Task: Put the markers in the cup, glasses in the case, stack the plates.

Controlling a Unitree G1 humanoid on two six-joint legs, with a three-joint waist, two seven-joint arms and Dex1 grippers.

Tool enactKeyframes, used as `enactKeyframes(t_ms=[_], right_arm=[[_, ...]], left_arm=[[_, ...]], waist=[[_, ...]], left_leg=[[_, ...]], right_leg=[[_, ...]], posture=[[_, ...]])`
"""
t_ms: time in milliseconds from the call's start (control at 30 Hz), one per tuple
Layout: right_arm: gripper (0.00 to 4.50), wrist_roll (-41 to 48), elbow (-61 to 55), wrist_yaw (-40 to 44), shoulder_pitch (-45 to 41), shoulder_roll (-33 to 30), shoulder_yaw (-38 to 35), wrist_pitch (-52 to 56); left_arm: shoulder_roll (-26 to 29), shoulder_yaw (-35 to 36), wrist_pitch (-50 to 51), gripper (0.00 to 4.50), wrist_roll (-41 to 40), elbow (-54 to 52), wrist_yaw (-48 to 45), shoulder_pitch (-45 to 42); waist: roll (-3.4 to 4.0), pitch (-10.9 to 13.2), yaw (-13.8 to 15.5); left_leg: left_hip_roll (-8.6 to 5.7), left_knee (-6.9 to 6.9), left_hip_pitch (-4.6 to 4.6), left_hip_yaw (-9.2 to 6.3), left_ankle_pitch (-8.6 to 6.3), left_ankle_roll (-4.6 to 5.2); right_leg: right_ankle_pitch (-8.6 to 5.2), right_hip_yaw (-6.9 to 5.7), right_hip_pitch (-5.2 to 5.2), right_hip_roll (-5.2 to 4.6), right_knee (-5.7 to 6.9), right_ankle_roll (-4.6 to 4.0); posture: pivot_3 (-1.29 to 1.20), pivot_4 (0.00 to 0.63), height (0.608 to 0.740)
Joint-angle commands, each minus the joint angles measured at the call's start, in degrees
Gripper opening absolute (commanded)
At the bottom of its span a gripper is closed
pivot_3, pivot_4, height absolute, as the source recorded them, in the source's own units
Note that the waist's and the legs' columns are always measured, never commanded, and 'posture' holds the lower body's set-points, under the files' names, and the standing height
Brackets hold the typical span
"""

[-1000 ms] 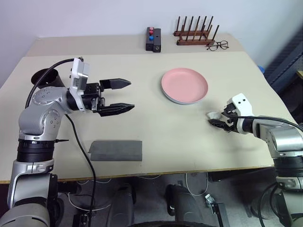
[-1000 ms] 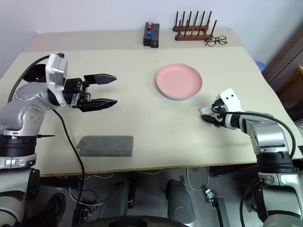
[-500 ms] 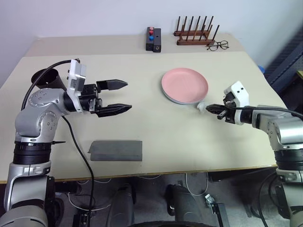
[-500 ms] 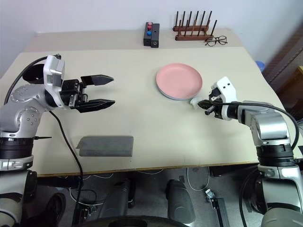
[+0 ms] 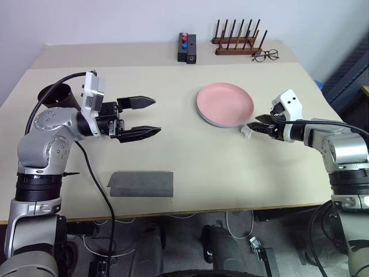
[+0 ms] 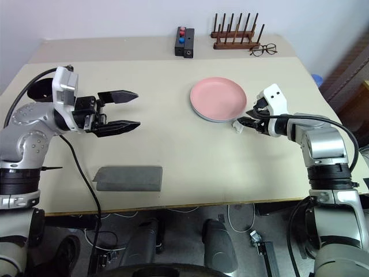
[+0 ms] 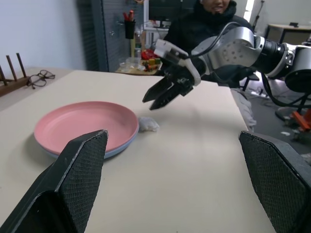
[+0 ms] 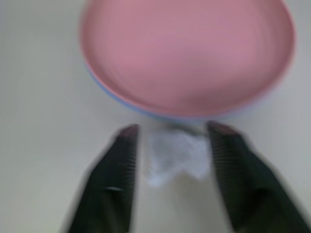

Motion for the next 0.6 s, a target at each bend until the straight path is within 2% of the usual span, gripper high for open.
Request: enactKeyframes(t_ms=[33,233,533,567,600], right_arm=[[4.21,-0.64,0.21,-2.23,-1.69,0.84,-0.95,0.92],[4.21,-0.98,1.16,-2.95,-1.65,4.14,0.47,1.43],[4.21,-1.01,9.33,-4.81,-5.63,7.13,-0.37,2.08],[3.7,-0.94,9.68,-4.77,-5.81,7.3,-0.38,2.02],[3.4,-0.7,10.01,-4.78,-6.07,7.5,-0.71,2.1]], left_arm=[[0.61,1.77,-0.01,4.5,-1.16,-1.64,0.12,-0.62],[0.59,1.56,0.22,4.5,-1.35,-1.62,0.24,-0.96],[1.39,2.52,3.21,4.5,-3.66,-3.48,0.58,-0.15],[1.54,2.57,3.6,4.5,-3.83,-3.68,0.65,0.01],[1.7,2.62,3.82,4.5,-3.92,-3.94,0.61,0.3]], waist=[[0.0,0.0,0.0],[0.0,0.0,-0.05],[0.0,0.0,-0.05],[0.0,0.0,-0.07],[0.0,0.0,-0.08]], left_leg=[[0.0,0.0,0.0,0.0,0.0,0.0],[0.0,-0.01,0.0,0.0,0.0,0.0],[0.0,-0.01,0.0,0.0,0.0,0.0],[0.0,-0.02,0.0,0.0,0.0,0.0],[0.0,-0.03,0.0,0.0,0.0,0.0]], right_leg=[[0.0,0.0,0.0,0.0,0.0,0.0],[0.0,0.0,0.0,0.0,0.01,0.0],[0.0,0.0,0.0,0.0,0.01,0.01],[0.0,0.0,0.0,0.01,0.01,0.01],[0.0,0.0,0.0,0.01,0.02,0.01]], posture=[[0.0,0.15,0.74],[0.0,0.15,0.74],[0.0,0.15,0.74],[0.0,0.15,0.74],[0.0,0.15,0.74]])
